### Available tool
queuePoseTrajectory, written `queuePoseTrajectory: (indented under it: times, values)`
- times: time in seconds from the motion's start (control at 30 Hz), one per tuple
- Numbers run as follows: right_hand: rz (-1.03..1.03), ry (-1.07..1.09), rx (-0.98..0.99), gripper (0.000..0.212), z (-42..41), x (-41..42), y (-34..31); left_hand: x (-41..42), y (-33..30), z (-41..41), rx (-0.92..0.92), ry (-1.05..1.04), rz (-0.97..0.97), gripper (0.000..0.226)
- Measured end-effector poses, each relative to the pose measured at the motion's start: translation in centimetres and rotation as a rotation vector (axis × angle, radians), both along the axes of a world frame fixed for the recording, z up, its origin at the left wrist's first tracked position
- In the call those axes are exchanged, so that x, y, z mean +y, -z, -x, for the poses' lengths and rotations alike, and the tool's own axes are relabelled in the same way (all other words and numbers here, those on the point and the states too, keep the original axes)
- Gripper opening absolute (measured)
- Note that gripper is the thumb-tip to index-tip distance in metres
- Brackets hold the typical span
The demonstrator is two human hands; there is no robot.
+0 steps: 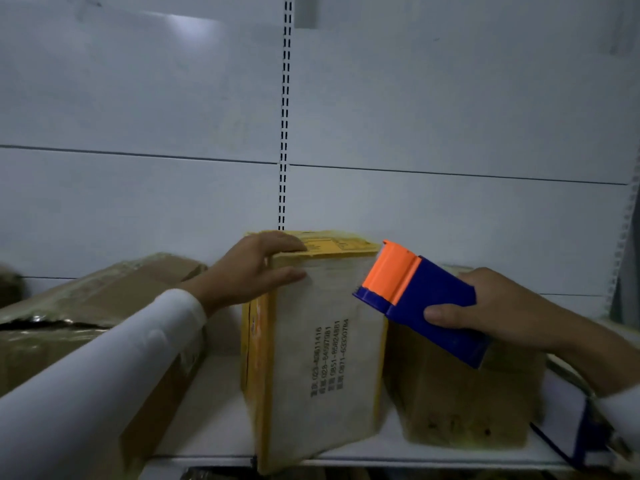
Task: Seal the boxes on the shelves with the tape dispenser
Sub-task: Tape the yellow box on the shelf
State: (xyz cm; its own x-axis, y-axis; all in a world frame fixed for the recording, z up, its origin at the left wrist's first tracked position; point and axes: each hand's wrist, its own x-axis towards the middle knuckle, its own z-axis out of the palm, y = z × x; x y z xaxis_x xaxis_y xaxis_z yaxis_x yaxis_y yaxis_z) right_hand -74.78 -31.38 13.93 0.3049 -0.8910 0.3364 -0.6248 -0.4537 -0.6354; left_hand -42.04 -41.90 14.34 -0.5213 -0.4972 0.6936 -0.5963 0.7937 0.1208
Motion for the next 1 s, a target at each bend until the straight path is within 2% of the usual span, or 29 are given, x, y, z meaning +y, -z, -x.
queuePoseTrajectory:
  times: [0.1,0.2,0.3,0.5,0.63,0.77,0.83,0.93,1.0]
  values:
    - [-0.029,-0.082,-0.025,0.039,1.0,-0.7,0.3,0.5,-0.7,-1.4,-0.021,-0.02,-0.129,0.05]
    - [-0.055,-0.168,-0.038,0.047,1.5,-1.8,0.6,0.7,-1.2,-1.8,-0.079,-0.139,-0.085,0.046]
    - [-0.073,-0.223,-0.026,0.061,1.3,-2.8,1.1,1.0,-0.6,-1.4,-0.046,-0.211,-0.018,0.041]
    - [-0.086,-0.281,0.003,0.055,0.1,-2.7,1.8,1.6,1.0,-0.8,0.03,-0.323,0.02,0.042]
    - [-0.074,-0.254,0.028,0.056,-0.6,-1.7,1.9,3.1,2.1,-0.8,0.046,-0.363,0.146,0.045]
    - [-0.067,-0.182,0.112,0.063,-1.2,-1.0,2.6,6.7,5.3,-0.7,0.068,-0.277,0.335,0.033]
    - [-0.069,-0.183,0.159,0.058,-1.8,-0.6,3.4,8.6,7.6,-0.3,0.067,-0.18,0.167,0.033]
    - [-0.112,-0.236,0.237,0.048,-3.0,0.0,4.8,10.5,10.2,0.4,0.091,-0.063,-0.294,0.042]
    - [-0.14,-0.281,0.29,0.04,-3.8,0.4,5.7,11.3,11.1,0.8,0.125,0.013,-0.509,0.043]
